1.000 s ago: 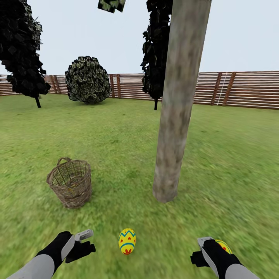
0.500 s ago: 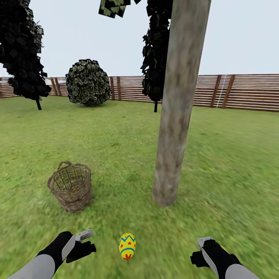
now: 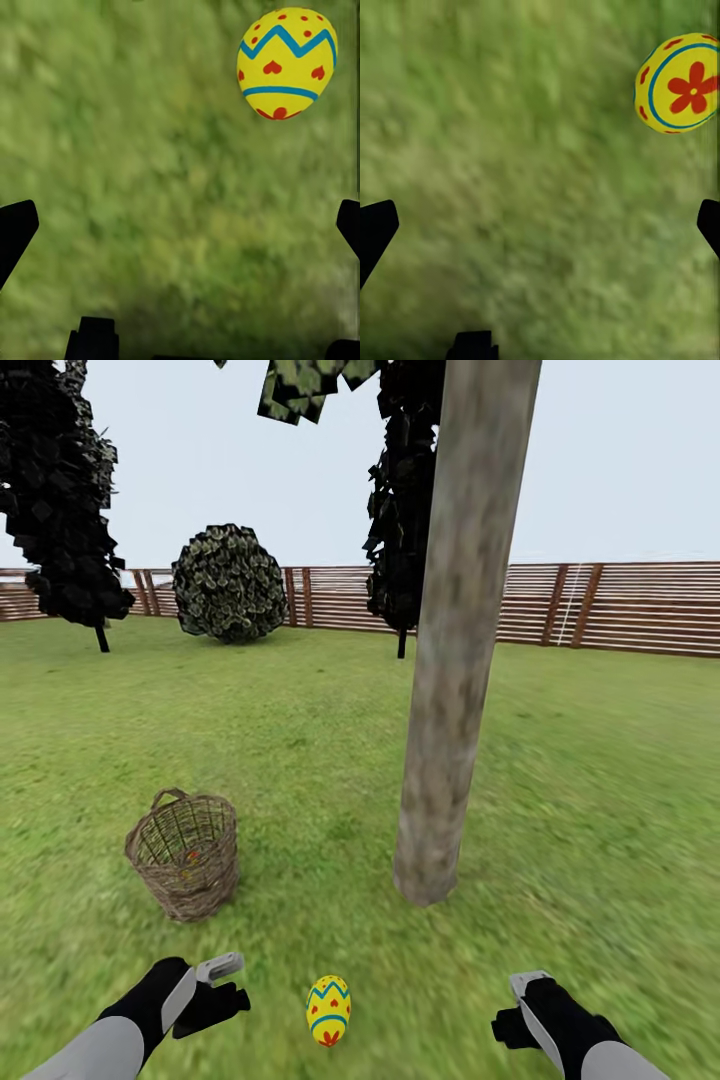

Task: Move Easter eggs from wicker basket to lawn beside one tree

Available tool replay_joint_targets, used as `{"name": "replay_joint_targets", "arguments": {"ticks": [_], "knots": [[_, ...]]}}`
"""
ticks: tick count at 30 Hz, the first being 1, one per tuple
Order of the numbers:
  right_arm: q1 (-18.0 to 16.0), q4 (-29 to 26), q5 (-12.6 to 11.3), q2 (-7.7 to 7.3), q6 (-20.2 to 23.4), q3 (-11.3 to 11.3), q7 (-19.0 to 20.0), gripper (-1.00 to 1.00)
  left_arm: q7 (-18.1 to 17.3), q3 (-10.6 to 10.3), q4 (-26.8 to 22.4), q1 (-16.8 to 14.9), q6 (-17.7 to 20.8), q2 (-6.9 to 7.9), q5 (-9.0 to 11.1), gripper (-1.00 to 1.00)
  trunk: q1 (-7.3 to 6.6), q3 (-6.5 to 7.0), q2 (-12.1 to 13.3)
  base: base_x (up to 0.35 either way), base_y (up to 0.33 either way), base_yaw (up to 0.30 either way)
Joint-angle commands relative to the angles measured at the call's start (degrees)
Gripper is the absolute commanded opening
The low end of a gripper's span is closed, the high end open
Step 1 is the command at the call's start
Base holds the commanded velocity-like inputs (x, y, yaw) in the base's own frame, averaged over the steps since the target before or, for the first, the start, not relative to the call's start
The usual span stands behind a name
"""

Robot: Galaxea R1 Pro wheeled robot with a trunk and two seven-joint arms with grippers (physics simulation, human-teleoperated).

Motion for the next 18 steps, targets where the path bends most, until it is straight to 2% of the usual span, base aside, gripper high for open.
{"name": "replay_joint_targets", "arguments": {"ticks": [1,13,18], "knots": [[0.0,-0.1,0.3,-0.02,0.4,0.3,0.0,1.00,0.1,0.1,-0.1,0.0,0.3,0.00,0.5,1.00,-0.23,0.21,0.4,0.000,0.000,0.000],[0.0,-0.1,0.3,-0.03,0.4,0.3,0.0,1.00,0.1,0.1,-0.1,0.0,-0.3,0.00,0.5,1.00,-2.87,2.60,5.2,-0.002,0.000,0.000],[0.0,-0.1,0.3,-0.01,0.4,0.3,0.0,1.00,0.1,0.1,0.4,0.0,-0.4,0.00,0.5,1.00,-3.97,3.50,7.2,-0.236,0.073,0.000]]}}
